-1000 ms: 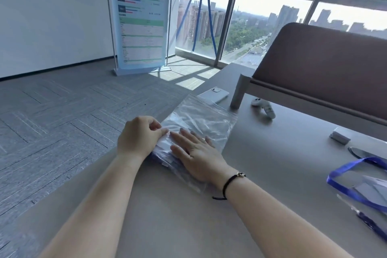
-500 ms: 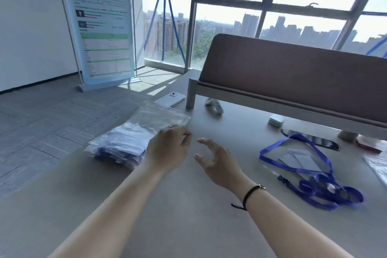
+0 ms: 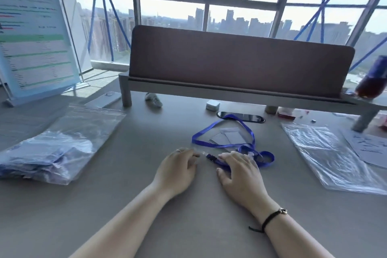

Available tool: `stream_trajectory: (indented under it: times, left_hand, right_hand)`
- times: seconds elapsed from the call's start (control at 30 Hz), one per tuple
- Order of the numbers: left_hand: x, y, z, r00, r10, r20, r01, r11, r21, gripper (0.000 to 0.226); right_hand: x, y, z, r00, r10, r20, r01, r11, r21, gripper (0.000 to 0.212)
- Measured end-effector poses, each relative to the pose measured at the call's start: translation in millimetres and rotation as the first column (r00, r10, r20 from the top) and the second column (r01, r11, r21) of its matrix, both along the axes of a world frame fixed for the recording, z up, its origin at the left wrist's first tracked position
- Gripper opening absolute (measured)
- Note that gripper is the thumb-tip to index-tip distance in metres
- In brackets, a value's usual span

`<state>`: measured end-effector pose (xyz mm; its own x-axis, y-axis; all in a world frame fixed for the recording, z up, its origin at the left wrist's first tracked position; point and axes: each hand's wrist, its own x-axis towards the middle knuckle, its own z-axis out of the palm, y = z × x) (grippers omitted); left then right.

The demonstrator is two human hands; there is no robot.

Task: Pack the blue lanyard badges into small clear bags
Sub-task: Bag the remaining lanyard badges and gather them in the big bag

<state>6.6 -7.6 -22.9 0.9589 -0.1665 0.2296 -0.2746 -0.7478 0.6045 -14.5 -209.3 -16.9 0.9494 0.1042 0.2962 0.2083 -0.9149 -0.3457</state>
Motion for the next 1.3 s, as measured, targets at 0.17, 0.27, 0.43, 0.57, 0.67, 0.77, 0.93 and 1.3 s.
stream_trajectory:
  times: [0.17, 0.27, 0.43, 0.57, 0.67, 0.77, 0.93, 1.3]
  left_hand:
    - [-2, -17, -1, 0.991, -0.122, 0.048, 0.105, 0.959, 0.263, 0.049]
    - [2, -22, -1, 0.990, -0.136, 0.047, 0.114, 0.941, 0.319, 0.048]
    - [8, -18, -9, 0.983, -0.157, 0.091, 0.131, 0.961, 0.242, 0.027]
    - [8, -12, -10, 0.968, -0.217, 0.128, 0.194, 0.967, 0.167, 0.016]
    - [3, -15, -4, 0.978, -0.155, 0.140, 0.162, 0.986, -0.044, 0.009]
    - [4, -14, 3, 0.997, 0.031, 0.065, -0.006, 0.935, -0.354, 0.016]
    - [20, -2, 3, 0.967, 0.232, -0.108, -0.230, 0.606, -0.761, 0.019]
    - [-7, -17, 20, 0.966, -0.166, -0.199, -0.020, 0.720, -0.694, 0.030]
  right_hand:
    - [7, -10, -10, 1.000, 0.021, -0.004, -0.021, 0.998, -0.052, 0.034]
    - [11, -6, -14, 0.997, 0.066, 0.031, -0.066, 0.998, -0.014, 0.027]
    - [13, -7, -15, 0.992, 0.125, 0.029, -0.126, 0.992, 0.029, 0.025]
    - [11, -5, -16, 0.977, 0.209, 0.032, -0.209, 0.978, 0.022, 0.028]
    - [11, -5, -17, 0.971, 0.229, 0.073, -0.231, 0.973, 0.020, 0.025]
    - [12, -6, -14, 0.970, 0.200, 0.136, -0.214, 0.972, 0.101, 0.032]
    - [3, -6, -1, 0.982, 0.112, 0.154, -0.161, 0.920, 0.358, 0.041]
    - [-23, -1, 50, 0.906, 0.406, -0.118, 0.272, -0.345, 0.898, 0.034]
